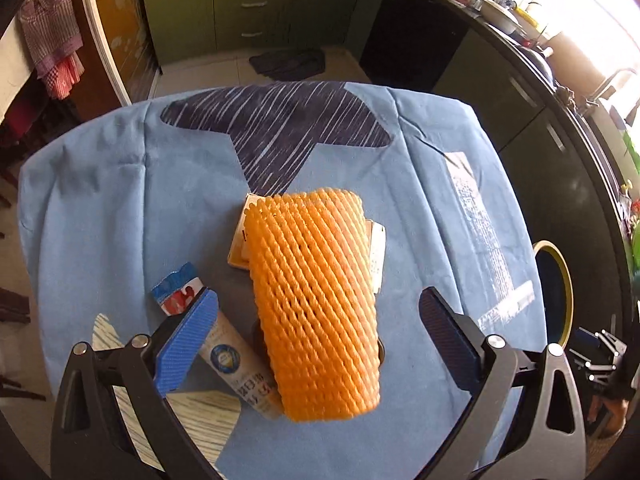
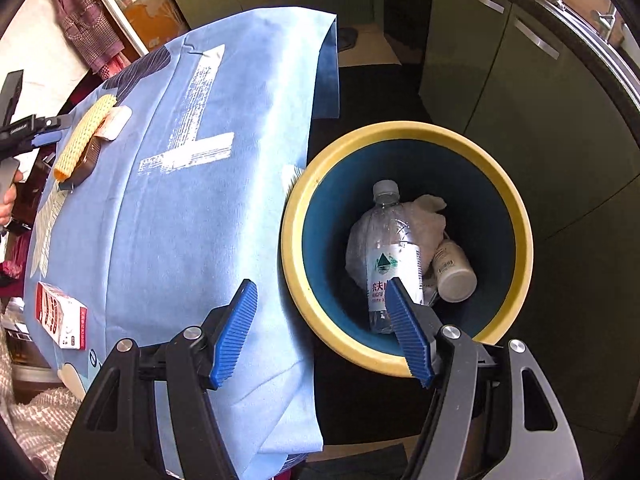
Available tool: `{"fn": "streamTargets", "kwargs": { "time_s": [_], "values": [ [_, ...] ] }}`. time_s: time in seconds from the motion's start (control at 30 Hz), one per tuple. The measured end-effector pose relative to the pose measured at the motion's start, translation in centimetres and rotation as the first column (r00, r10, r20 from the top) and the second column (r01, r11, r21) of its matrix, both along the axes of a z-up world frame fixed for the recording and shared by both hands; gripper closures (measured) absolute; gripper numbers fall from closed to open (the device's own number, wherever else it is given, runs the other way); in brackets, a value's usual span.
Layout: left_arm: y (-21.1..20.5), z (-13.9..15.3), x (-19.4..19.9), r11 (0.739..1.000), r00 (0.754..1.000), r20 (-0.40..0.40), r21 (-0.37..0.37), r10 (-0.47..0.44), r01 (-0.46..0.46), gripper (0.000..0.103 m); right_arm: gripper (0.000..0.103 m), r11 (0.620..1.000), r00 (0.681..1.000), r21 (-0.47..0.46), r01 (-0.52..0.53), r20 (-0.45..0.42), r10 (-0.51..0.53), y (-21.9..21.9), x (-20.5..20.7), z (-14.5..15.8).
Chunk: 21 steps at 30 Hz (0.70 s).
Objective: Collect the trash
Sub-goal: 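Grasp the orange foam fruit net with the left tool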
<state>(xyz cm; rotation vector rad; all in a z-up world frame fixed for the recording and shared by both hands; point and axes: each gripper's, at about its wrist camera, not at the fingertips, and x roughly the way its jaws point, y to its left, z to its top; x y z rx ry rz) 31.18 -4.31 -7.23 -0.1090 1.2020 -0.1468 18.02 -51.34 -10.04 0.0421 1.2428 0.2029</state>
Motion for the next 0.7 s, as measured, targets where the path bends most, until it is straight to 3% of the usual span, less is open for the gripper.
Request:
{"fn": "streamTargets", "kwargs": {
  "time_s": [0.37, 0.43, 0.5, 0.7],
  "values": [
    [-1.4, -2.3, 1.6, 0.996, 0.995, -0.097, 0.086, 0.009, -0.001, 0.008, 0.037, 0.999, 0.999, 0.04, 0.025, -0.028, -0.024, -1.5, 0.3, -2.4],
    [-1.4, -2.4, 1.6, 0.997, 0.994, -0.108, 0.083, 0.006, 0.003, 0.018, 0.037, 0.999, 0.999, 0.043, 0.021, -0.028, -0.019, -1.4, 0.3, -2.5],
    [-1.4, -2.7, 1.6, 0.998, 0.992, -0.127, 0.066, 0.001, 0.007, 0.039, 0.037, 0.999, 0.999, 0.045, 0.017, -0.028, -0.016, -1.2, 0.4, -2.5],
    [-1.3, -2.0, 1.4, 0.999, 0.995, -0.094, 0.046, -0.017, 0.021, 0.056, 0.037, 0.999, 1.0, 0.044, 0.012, -0.021, -0.011, -1.0, 0.1, -2.2]
  ]
}}
